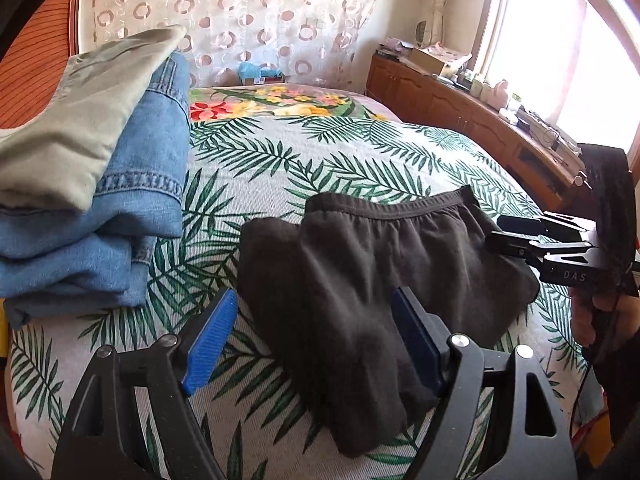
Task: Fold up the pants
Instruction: 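Grasp the black pants waistband with the left tool while the right tool stays open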
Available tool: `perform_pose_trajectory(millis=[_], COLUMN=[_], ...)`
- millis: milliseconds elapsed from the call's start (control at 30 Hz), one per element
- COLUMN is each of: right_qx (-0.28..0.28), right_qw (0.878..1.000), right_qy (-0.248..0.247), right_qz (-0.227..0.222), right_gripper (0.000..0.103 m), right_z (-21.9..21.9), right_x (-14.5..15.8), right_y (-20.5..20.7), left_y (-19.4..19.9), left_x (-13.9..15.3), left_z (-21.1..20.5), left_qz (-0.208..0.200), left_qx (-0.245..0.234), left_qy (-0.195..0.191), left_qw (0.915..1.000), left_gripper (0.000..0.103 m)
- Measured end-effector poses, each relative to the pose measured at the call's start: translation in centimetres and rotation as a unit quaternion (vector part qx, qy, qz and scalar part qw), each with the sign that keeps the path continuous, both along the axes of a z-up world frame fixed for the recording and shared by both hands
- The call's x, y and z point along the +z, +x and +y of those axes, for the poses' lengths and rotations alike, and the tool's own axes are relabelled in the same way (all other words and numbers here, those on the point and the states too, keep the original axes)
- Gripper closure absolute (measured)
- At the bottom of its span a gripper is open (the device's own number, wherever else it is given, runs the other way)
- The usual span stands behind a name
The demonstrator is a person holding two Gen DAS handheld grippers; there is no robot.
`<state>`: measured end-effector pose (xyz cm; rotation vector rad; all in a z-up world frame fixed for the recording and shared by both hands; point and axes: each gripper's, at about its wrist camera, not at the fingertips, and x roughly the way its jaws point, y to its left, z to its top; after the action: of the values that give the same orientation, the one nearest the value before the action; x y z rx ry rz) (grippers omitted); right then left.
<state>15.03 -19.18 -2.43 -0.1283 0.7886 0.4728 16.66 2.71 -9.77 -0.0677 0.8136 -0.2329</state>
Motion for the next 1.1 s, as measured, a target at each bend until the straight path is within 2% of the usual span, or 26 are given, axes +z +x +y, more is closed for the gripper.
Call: perform_pose_trajectory(millis=[133, 267, 533, 600, 633, 667, 700, 933, 1100], right_qx=[0.003, 0.004, 0.007, 0.007, 0.007, 0.007, 0.006, 0.006, 0.012], right_qw=[1.000, 1.000, 1.000, 1.000, 1.000, 1.000, 1.000, 1.000, 1.000], right_qy=[0.000, -0.002, -0.002, -0.002, -0.002, -0.003, -0.003, 0.001, -0.005], right_qz=[0.002, 0.003, -0.004, -0.004, -0.004, -0.004, -0.004, -0.002, 0.000], right_gripper=[0.046, 0.046, 0.046, 0.046, 0.046, 0.046, 0.046, 0.046, 0.046], right_z=[0.5, 0.8, 1.5, 1.6, 1.6, 1.5, 1.6, 1.7, 2.2], right_x=[-0.2, -0.5, -0.9, -0.9, -0.9, -0.9, -0.9, -0.7, -0.7], right_y=[0.6, 0.9, 1.3, 1.4, 1.4, 1.4, 1.4, 1.3, 1.5], left_y=[0.8, 1.7, 2.1, 2.1, 2.1, 2.0, 1.8, -0.6, -0.3], left_x=[0.1, -0.5, -0.9, -1.0, -0.9, -0.8, -0.6, 1.4, 0.7], left_z=[0.0, 0.7, 0.6, 0.3, 0.3, 0.2, 0.1, 0.4, 1.1], left_qz=[-0.003, 0.014, 0.020, 0.016, 0.016, 0.013, 0.008, -0.033, -0.022], left_qx=[0.006, 0.008, 0.008, 0.003, 0.000, -0.003, -0.005, -0.010, -0.004], left_qy=[0.006, -0.009, -0.014, -0.017, -0.020, -0.024, -0.026, -0.031, -0.027], left_qw=[1.0000, 0.9998, 0.9997, 0.9997, 0.9997, 0.9996, 0.9996, 0.9989, 0.9994], left_gripper=[0.025, 0.046, 0.047, 0.063, 0.078, 0.086, 0.088, 0.095, 0.095])
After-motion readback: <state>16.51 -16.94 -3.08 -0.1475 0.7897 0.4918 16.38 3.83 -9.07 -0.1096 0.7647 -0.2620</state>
